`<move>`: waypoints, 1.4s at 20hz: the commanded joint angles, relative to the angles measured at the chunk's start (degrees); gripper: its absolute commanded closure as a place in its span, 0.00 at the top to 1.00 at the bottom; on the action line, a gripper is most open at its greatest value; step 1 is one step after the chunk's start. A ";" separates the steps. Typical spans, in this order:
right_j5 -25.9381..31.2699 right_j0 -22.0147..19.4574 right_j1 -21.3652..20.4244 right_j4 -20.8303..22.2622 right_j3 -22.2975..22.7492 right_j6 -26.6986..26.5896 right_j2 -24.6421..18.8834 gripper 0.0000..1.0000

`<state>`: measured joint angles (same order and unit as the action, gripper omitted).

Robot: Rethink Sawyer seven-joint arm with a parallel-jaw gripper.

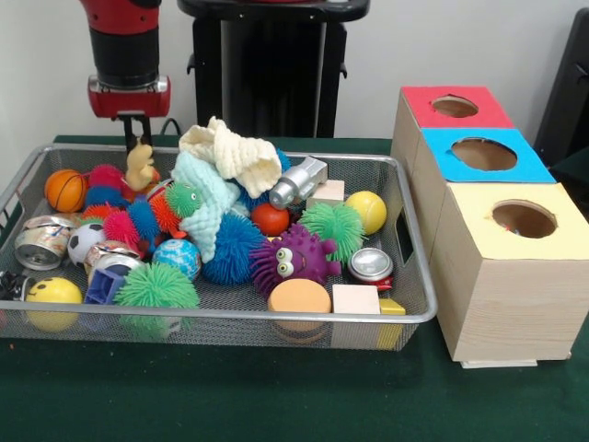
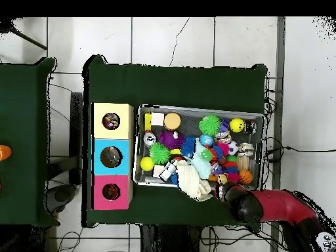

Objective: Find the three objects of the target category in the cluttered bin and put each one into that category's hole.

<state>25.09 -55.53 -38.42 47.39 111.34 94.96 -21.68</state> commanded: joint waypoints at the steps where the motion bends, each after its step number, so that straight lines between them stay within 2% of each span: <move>1: 7.39 -3.99 -11.29 -7.04 7.74 -12.71 -10.56 0.00; 6: 11.31 -3.56 -17.29 -10.28 9.46 -13.28 -12.25 0.00; 10: 13.51 -2.55 -20.48 -12.69 10.26 -12.64 -13.70 0.00; 14: 12.80 -0.61 -22.78 -14.40 12.93 -9.05 -14.70 0.00; 24: 8.09 11.03 -23.60 -14.34 16.38 4.50 -9.10 0.00; 28: 7.39 15.08 -24.64 -14.29 18.02 6.99 -6.91 0.00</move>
<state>32.42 -43.93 -61.67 34.30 124.23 94.96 -30.59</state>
